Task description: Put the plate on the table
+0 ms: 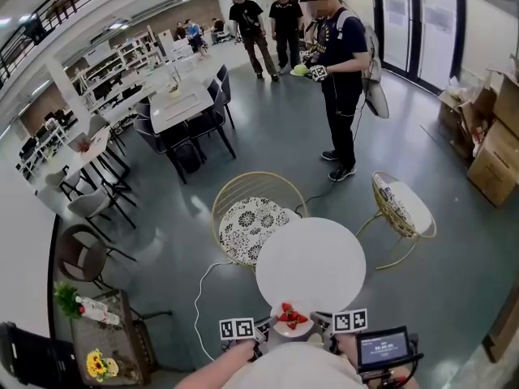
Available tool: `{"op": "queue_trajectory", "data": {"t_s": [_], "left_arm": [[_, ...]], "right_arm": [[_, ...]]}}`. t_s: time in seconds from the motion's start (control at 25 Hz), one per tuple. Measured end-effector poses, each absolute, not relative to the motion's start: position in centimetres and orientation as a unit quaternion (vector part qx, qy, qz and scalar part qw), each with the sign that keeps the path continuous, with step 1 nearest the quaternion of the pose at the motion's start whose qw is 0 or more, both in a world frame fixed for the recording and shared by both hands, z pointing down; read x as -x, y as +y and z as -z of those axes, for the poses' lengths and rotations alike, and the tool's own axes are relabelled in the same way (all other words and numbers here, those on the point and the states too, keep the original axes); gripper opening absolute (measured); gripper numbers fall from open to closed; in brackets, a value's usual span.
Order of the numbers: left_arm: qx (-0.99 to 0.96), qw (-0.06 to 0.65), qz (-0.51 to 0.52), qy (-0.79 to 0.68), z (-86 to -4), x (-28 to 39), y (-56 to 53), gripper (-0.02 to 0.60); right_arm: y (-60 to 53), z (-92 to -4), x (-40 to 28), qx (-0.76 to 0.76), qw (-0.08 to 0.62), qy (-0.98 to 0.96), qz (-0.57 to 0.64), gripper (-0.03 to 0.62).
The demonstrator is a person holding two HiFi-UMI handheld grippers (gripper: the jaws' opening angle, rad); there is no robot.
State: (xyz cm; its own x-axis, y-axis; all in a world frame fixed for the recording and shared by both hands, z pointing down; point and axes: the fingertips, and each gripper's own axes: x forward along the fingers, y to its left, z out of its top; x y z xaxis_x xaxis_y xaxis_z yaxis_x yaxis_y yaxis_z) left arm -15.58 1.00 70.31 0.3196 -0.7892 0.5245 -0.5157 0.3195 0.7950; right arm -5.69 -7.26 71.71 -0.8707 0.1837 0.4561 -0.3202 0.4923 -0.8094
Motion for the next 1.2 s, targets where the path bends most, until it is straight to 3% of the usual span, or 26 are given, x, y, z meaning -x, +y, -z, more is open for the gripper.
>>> {"op": "queue_trajectory", "data": {"t_s": [1.2], "left_arm": [[-0.651, 0.626, 0.032, -0.429, -72.2, 20.5, -12.0, 0.021]], "right_arm": [[-16.0, -72.0, 8.5, -0.216, 0.208, -0.782, -0.547, 0.027]]}}
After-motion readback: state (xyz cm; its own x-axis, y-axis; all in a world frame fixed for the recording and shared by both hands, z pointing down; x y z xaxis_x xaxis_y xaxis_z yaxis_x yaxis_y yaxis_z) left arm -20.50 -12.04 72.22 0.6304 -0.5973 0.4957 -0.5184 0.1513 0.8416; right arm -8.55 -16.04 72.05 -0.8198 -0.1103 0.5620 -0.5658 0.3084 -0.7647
